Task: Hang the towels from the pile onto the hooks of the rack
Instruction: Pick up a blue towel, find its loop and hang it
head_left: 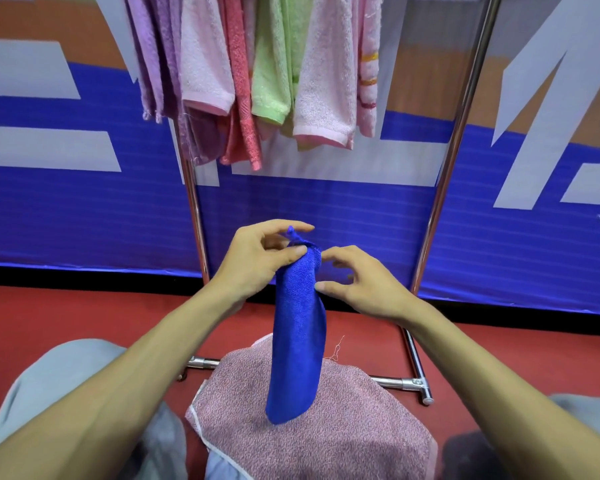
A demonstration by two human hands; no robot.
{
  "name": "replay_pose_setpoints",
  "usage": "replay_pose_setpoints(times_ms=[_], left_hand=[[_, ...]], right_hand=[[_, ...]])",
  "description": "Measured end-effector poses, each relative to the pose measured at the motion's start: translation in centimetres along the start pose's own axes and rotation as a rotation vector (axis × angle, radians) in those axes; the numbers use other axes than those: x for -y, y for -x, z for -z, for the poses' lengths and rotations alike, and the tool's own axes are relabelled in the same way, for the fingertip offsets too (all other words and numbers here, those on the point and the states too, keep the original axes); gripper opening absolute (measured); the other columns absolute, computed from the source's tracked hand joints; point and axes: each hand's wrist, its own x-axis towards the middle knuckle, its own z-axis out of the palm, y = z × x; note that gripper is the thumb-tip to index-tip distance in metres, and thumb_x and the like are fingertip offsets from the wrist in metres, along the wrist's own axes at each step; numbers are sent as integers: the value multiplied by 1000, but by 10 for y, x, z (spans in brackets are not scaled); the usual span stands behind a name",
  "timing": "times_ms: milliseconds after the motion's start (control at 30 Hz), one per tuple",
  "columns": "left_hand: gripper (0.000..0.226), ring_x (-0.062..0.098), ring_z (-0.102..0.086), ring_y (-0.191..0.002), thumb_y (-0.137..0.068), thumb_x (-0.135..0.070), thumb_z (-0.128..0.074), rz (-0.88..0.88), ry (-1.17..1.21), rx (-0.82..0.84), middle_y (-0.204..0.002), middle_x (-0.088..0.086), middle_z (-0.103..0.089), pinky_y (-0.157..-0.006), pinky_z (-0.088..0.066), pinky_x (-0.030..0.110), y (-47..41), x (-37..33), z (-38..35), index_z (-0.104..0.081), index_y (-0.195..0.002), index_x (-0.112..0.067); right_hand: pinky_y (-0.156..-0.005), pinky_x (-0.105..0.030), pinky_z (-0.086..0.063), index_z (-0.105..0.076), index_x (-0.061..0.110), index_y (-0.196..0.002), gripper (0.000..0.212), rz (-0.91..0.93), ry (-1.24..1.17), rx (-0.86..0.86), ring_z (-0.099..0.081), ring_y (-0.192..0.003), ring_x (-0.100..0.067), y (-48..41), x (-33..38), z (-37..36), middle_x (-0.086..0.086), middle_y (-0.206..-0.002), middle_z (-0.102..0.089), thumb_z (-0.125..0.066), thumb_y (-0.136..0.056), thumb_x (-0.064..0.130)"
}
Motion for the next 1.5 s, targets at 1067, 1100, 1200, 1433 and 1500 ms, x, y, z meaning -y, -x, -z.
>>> replay_pose_setpoints(times_ms=[1067,1100,1200,1433,1500], left_hand=[[22,17,-64,-79,-91,-2,-54,-107,-566,-333,-82,3,-73,-69,-44,20,-10,20,15,-73,-90,-12],[22,16,-62,-74,-91,-2,-55,-91,-543,-348,-78,2,-71,-66,-43,19,-11,19,16,-73,-88,-12],[18,14,-55,-61,-91,-5,-58,-29,-502,-384,-70,2,-64,-54,-39,13,-12,15,16,-72,-86,-14],[12,9,-55,-49,-91,-6,-59,14,-491,-390,-72,8,-64,-43,-41,8,-10,12,14,-69,-87,-10],[11,10,-57,-46,-92,-7,-59,36,-470,-375,-69,8,-63,-40,-40,9,-9,15,11,-68,-85,-10]], right_hand=[[-90,-34,-39,-66,22,-75,18,-26,508,-90,-49,-95,-14,3,-11,28,6,-99,-53,-72,-82,38],[-90,-31,-38,-62,22,-69,22,-27,447,-96,-49,-98,-12,4,-10,28,6,-105,-53,-72,-82,36],[-70,-20,-43,-59,16,-66,26,-105,245,-120,-60,-72,-1,4,-7,32,7,-79,-68,-71,-83,31],[-51,-18,-52,-69,11,-89,17,-278,-269,-263,-63,-50,-8,3,-5,39,-5,-62,-61,-80,-76,12],[-53,-20,-50,-72,14,-75,10,-314,-177,-317,-61,-48,-6,2,-11,41,-1,-59,-65,-81,-75,20]])
